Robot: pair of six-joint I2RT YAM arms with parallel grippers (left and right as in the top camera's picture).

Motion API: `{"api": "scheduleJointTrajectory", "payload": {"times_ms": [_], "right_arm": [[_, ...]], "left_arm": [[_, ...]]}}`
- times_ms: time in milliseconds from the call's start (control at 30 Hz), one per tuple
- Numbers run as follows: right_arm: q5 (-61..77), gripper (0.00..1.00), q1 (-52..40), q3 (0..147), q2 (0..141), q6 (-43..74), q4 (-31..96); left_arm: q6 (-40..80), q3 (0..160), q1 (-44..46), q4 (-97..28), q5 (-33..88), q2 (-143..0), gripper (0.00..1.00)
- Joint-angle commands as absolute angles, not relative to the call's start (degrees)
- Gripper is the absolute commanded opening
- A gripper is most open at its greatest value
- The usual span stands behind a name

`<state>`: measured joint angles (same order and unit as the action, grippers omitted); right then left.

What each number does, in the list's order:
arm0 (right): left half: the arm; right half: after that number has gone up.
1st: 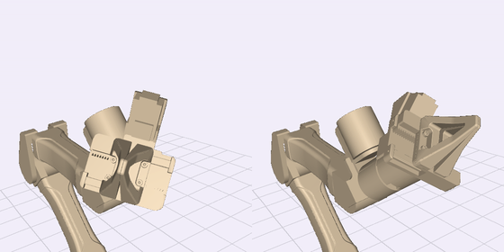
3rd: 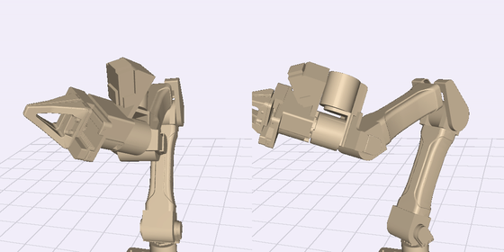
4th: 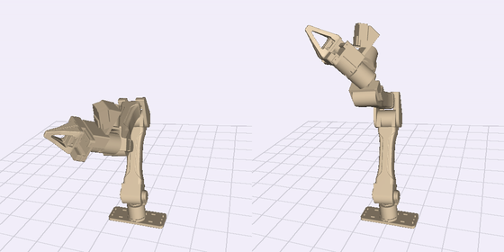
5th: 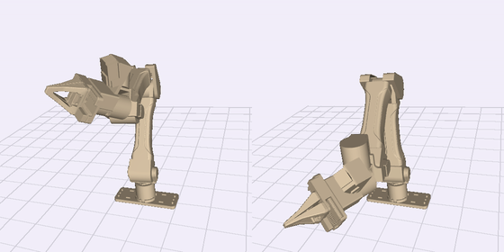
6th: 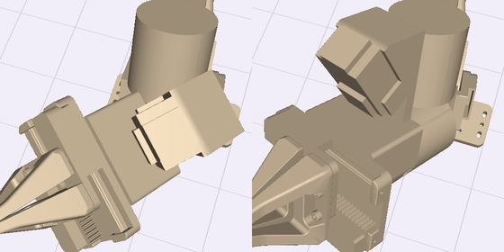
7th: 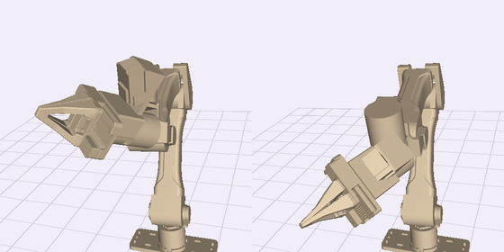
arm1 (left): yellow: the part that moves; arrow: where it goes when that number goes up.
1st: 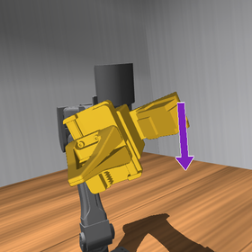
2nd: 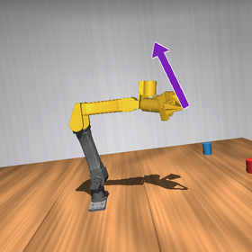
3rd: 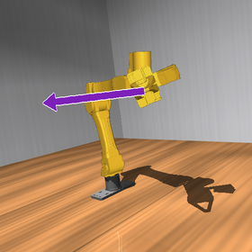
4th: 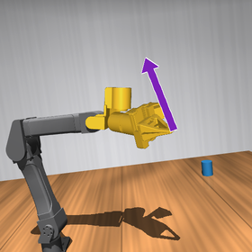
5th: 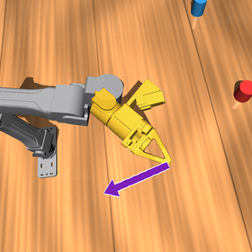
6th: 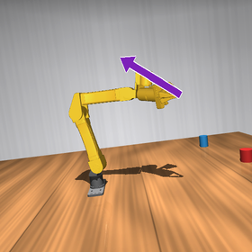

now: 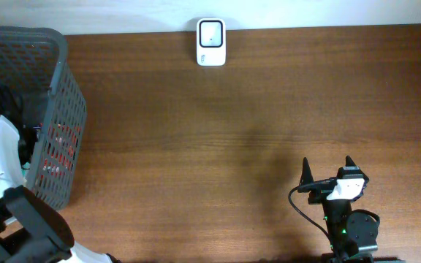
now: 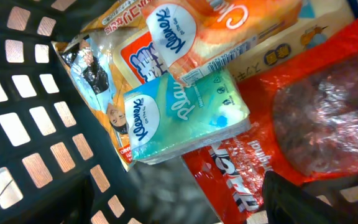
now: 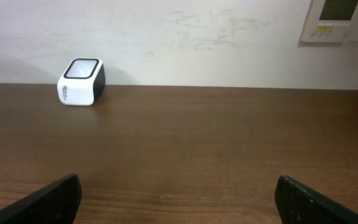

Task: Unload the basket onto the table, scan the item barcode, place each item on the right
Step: 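Grasp the green tissue pack inside the basket with the left gripper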

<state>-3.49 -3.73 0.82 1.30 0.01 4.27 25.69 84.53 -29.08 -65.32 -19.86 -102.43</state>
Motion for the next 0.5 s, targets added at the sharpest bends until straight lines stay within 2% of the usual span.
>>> {"api": "scheduleJointTrajectory", "payload": {"times_ms": [0,100,200,233,267,467], "right_arm": [[-3.40,0.99,-3.36,0.32,1.06,0.23,4.45],[-3.40,0.98,-3.36,0.32,1.06,0.23,4.45],[-3.40,0.99,-3.36,0.32,1.06,0.23,4.45],[-3.40,0.99,-3.36,0.32,1.06,0.21,4.45],[-3.40,0.99,-3.36,0.32,1.06,0.23,4.45],[-3.40,0.99,-3.36,0.32,1.06,0.23,4.45]], "left_arm": [[24.69,84.38,-29.69,-65.47,-21.19,-105.82,0.86],[24.69,84.38,-30.17,-64.99,-23.92,-107.44,0.88],[21.89,84.38,-31.35,-62.22,-24.56,-108.05,0.84],[19.18,84.38,-31.59,-60.10,-22.65,-108.05,0.77],[17.98,84.38,-31.57,-59.09,-20.88,-108.05,0.75],[14.50,84.36,-31.57,-58.78,-15.18,-109.19,0.76]]}}
